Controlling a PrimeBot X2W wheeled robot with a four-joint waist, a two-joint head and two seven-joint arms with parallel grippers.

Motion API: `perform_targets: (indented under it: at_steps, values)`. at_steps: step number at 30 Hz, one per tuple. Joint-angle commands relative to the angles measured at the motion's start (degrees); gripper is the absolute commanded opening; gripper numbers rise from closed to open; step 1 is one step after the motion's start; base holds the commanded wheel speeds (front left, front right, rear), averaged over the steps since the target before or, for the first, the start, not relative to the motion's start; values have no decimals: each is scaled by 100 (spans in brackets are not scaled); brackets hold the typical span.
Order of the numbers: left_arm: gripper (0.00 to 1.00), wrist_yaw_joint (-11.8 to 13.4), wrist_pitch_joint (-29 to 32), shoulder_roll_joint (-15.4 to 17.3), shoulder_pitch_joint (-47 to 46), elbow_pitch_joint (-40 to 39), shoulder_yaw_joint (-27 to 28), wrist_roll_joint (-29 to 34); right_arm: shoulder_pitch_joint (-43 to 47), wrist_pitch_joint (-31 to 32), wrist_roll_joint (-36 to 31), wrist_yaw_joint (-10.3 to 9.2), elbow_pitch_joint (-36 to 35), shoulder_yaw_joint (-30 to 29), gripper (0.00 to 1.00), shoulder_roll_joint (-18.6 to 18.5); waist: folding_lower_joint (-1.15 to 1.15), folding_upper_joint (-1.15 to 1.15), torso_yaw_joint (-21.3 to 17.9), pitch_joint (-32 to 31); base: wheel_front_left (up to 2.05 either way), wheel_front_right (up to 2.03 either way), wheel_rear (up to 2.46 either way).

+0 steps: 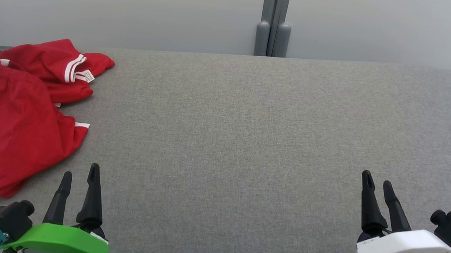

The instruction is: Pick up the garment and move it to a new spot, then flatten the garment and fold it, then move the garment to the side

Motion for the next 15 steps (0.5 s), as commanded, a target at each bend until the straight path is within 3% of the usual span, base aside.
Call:
perform_targets:
  at_steps: [1,15]
  values:
    - [100,27,-57,69,25,-41,-24,202,-30,-84,-221,2,-39,36,100,-40,0,0,-3,-10,0,0,0]
    - [100,133,-182,163,144,-10,-79,933,-52,-331,-1096,2,70,181,100,-49,0,0,-25,-56,0,0,0]
